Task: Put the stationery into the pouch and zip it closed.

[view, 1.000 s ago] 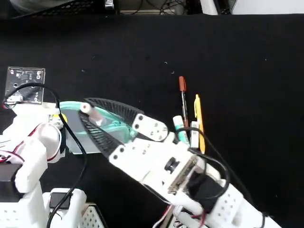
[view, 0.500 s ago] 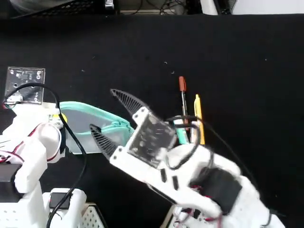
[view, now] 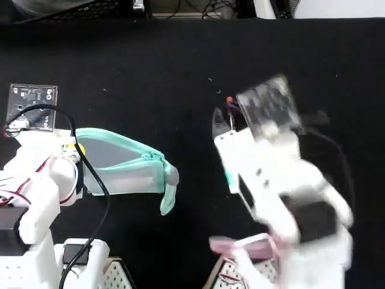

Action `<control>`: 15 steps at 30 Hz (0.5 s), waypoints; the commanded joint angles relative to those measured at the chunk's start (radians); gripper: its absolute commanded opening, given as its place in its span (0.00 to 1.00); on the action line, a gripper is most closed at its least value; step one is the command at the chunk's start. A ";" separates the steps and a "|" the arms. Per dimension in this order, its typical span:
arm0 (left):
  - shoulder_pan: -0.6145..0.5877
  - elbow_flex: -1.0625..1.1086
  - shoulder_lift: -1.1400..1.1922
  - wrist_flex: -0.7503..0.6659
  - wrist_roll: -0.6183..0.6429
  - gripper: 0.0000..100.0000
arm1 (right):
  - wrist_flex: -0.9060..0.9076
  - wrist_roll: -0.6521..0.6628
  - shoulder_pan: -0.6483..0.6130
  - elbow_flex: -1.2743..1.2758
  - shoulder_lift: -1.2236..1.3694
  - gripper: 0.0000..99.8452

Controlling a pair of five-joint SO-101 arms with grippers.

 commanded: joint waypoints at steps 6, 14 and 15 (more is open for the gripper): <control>0.005 0.137 0.014 0.011 0.006 0.03 | -0.133 0.002 0.060 0.229 0.404 0.12; 0.001 0.137 0.014 0.011 0.006 0.03 | -0.160 0.040 0.060 0.059 0.800 0.12; 0.001 0.137 0.014 0.011 0.006 0.03 | -0.160 0.041 0.060 0.036 0.832 0.12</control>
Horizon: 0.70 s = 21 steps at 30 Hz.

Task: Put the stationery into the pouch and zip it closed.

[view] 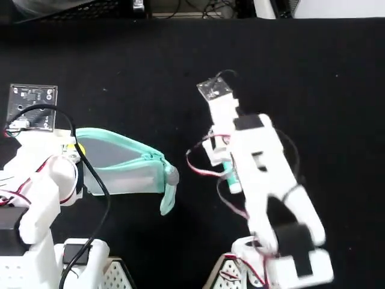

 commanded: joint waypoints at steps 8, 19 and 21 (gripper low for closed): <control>0.001 0.137 0.014 0.012 0.006 0.03 | -0.061 0.052 0.014 -0.137 0.200 0.12; 0.001 0.137 0.014 0.012 0.005 0.03 | -0.055 0.170 0.014 -0.131 0.176 0.19; 0.001 0.137 0.014 0.012 0.005 0.03 | -0.055 0.173 0.014 -0.131 0.183 0.19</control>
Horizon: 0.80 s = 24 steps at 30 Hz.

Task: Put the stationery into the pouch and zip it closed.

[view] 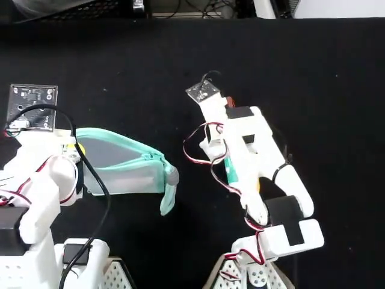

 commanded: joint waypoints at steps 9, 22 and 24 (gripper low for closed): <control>0.001 0.137 0.014 0.012 0.005 0.03 | -0.101 0.014 0.077 -0.031 0.140 0.19; 0.001 0.137 0.014 0.012 0.003 0.03 | -0.043 -0.017 0.072 -0.041 -0.073 0.01; 0.001 0.137 0.014 0.012 0.003 0.03 | 0.014 -0.014 0.072 -0.041 -0.163 0.01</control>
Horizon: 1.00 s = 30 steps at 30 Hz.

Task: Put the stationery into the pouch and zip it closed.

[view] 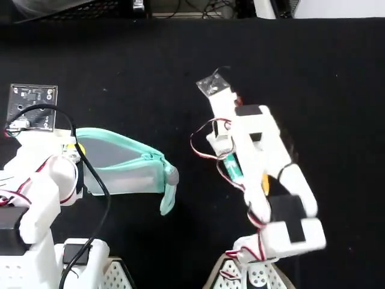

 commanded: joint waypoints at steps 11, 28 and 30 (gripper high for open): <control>0.001 0.137 0.014 0.012 0.005 0.03 | 0.196 -0.106 -0.259 -0.038 -0.944 0.01; 0.005 0.137 0.014 0.012 0.005 0.03 | -0.488 -0.189 -0.790 0.156 -1.236 0.01; 0.004 0.137 0.014 0.012 0.005 0.03 | -0.535 -0.190 -0.790 0.236 -1.236 0.01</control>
